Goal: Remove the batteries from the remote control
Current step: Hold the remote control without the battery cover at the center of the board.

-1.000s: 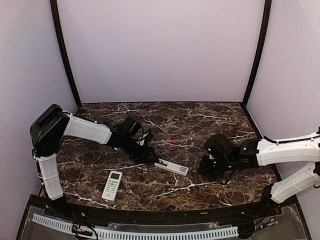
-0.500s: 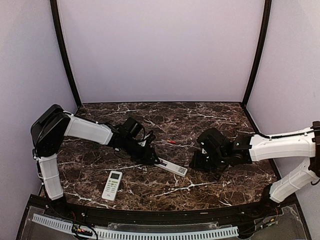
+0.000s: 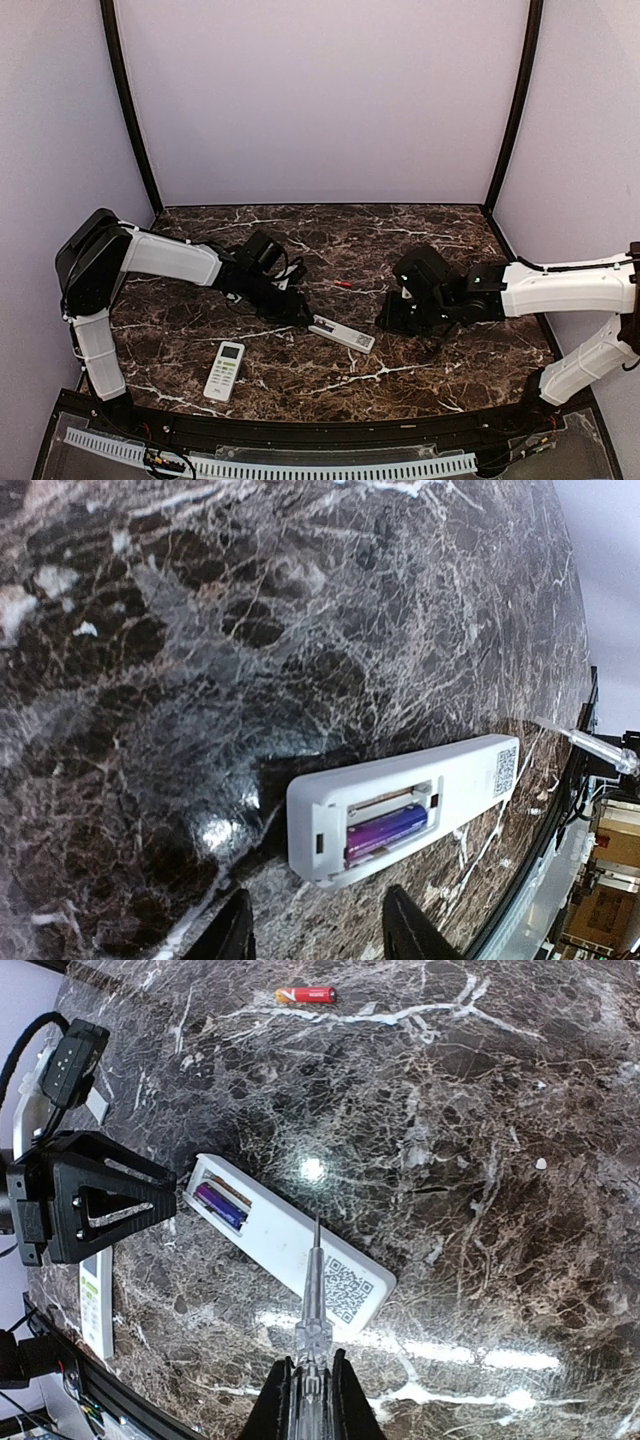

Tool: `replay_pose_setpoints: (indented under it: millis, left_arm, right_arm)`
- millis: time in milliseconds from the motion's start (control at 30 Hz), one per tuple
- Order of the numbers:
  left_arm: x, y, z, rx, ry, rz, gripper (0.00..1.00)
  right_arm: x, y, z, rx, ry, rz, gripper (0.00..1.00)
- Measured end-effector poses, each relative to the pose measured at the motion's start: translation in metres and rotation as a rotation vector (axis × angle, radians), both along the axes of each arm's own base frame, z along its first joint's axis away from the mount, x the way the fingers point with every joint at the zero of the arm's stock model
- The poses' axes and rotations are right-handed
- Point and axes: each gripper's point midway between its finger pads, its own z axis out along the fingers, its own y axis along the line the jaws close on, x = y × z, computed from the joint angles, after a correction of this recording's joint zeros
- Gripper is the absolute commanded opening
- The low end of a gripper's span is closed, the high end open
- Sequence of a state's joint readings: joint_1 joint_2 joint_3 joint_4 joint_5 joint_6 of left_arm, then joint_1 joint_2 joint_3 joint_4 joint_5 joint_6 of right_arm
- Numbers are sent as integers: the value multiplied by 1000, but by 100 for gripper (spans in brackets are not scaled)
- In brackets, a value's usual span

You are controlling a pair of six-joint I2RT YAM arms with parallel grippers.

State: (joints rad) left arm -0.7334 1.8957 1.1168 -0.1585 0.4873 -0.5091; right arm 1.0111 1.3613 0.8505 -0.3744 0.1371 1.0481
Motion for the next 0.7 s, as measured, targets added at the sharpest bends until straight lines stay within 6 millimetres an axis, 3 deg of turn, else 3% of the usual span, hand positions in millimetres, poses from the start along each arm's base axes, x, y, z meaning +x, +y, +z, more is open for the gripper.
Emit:
replay_pose_setpoints:
  millis: [167,433,700]
  left_arm:
    - [12,-3,14,-6,-56,10,43]
    - [15,-5,18,-16,-64,6,43]
    - [11,-6,5,-10,-25,-7,42]
  right_arm:
    - [-1,9,8,18,-11,26,0]
    - [0,35,7,41,0,76,0]
    - [-5,53,-8,33,41,117,0]
